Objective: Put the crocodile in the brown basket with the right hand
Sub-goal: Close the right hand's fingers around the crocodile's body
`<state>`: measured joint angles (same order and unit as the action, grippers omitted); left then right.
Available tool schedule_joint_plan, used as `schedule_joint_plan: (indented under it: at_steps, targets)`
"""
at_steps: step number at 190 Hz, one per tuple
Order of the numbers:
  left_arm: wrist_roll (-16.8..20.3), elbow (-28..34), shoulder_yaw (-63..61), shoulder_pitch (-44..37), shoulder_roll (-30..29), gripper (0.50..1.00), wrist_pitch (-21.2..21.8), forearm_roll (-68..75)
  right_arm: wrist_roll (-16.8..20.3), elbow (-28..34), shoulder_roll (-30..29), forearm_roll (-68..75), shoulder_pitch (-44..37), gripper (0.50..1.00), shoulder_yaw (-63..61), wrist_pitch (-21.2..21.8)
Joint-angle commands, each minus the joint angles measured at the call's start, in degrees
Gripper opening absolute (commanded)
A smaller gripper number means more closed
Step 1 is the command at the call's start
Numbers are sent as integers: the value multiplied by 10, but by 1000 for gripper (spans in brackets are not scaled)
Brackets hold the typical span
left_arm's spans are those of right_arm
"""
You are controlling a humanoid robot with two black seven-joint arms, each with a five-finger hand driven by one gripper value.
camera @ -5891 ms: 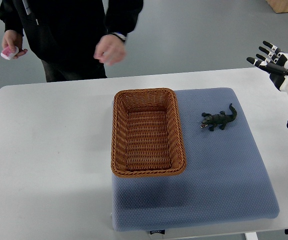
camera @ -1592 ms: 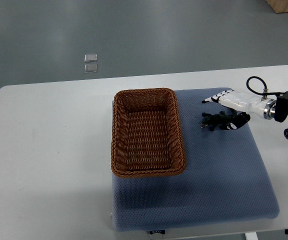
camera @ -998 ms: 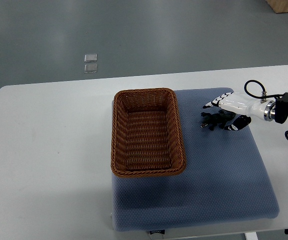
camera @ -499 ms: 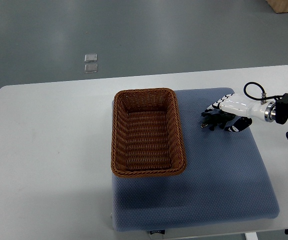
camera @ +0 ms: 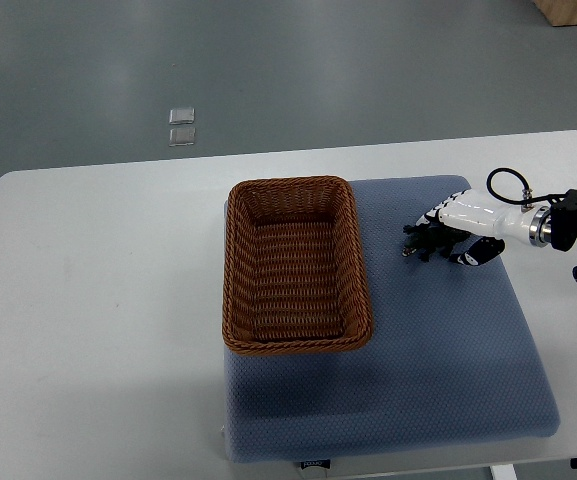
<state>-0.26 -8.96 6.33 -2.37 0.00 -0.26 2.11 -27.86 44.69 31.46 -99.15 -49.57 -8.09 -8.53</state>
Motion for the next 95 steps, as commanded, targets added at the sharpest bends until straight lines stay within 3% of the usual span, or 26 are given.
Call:
schedule_joint_plan:
  at_steps: [1, 46, 81, 91, 92, 95]
  targets:
    - [0, 0, 0, 0, 0, 1000, 0, 0, 0, 1, 0, 0, 0, 746, 0, 0]
    - [0, 0, 0, 0, 0, 1000, 0, 0, 0, 0, 0, 0, 0, 676, 0, -1]
    - [0, 0, 0, 0, 0, 1000, 0, 0, 1, -4, 0, 0, 0, 572, 0, -2]
    - [0, 0, 0, 0, 0, 1000, 0, 0, 1, -4, 0, 0, 0, 572, 0, -2]
    - [0, 0, 0, 0, 0, 1000, 0, 0, 1, -4, -1, 0, 0, 546, 0, -2]
    - [0, 0, 0, 0, 0, 1000, 0, 0, 1, -4, 0, 0, 0, 545, -1, -2]
